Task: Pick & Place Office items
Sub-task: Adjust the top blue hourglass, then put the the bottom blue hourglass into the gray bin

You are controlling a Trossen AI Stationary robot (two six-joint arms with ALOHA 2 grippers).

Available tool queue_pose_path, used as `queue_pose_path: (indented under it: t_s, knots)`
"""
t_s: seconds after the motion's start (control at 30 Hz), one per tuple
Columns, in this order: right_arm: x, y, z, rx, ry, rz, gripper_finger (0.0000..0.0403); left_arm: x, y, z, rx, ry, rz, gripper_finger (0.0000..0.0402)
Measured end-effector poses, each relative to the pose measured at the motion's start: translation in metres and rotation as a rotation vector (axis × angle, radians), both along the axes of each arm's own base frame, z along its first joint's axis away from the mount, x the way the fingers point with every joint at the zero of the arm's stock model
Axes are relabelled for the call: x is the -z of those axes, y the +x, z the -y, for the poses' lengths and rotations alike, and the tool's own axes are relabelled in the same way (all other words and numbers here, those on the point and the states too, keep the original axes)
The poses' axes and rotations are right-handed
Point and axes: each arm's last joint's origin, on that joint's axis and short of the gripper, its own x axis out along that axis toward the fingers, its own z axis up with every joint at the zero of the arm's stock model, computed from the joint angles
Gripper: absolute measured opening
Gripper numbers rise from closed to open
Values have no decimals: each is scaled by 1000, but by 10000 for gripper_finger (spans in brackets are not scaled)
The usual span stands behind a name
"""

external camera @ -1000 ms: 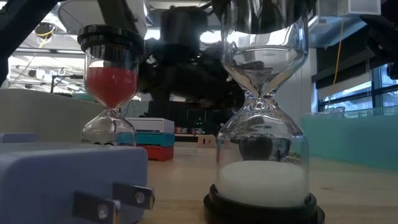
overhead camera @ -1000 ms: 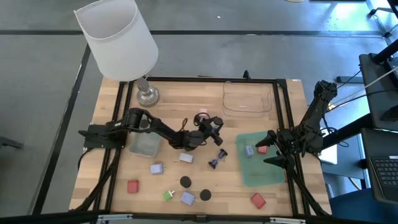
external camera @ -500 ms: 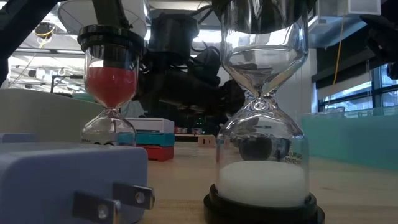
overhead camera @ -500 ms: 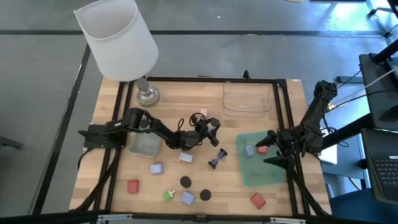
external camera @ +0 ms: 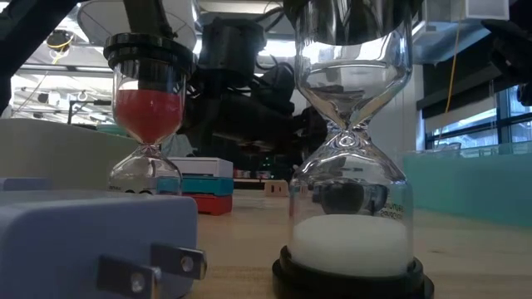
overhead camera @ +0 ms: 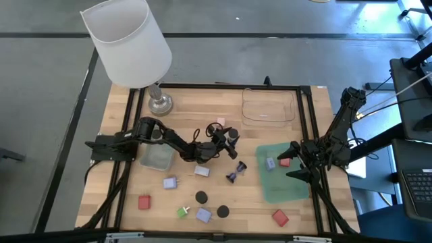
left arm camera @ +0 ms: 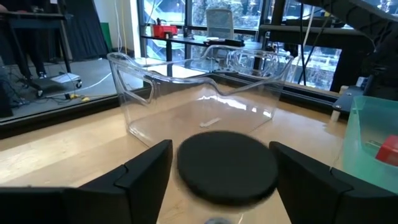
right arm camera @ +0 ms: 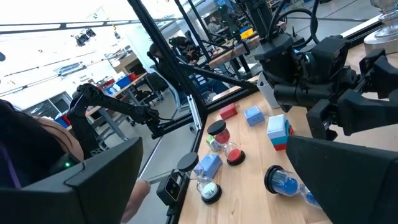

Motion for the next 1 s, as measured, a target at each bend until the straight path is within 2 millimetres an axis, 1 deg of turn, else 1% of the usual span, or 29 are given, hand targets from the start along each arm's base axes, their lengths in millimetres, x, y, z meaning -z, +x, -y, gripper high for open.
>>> queue_pose_path:
  t_s: [0.2, 0.33, 0.4, 0.57, 0.63, 0.7, 0.83, 1.0]
  knots:
    - [0, 0, 0, 0, 0, 0, 400, -6, -1, 0, -43, 24, 38, 293]
    - [0, 0, 0, 0, 0, 0, 400, -8, -1, 6, -42, 22, 62, 319]
    - [0, 0, 0, 0, 0, 0, 400, -12, -2, 12, -40, 23, 103, 332]
    - [0, 0, 0, 0, 0, 0, 400, -25, -8, 34, -80, 65, 170, 368]
    - [0, 0, 0, 0, 0, 0, 400, -32, -13, 47, -108, 94, 170, 381]
    - [0, 0, 0, 0, 0, 0, 400, -43, -17, 61, -118, 112, 160, 391]
    - [0, 0, 0, 0, 0, 0, 400, -71, -25, 88, -126, 114, 162, 397]
    - [0, 0, 0, 0, 0, 0, 400, -95, -33, 108, -158, 29, 217, 397]
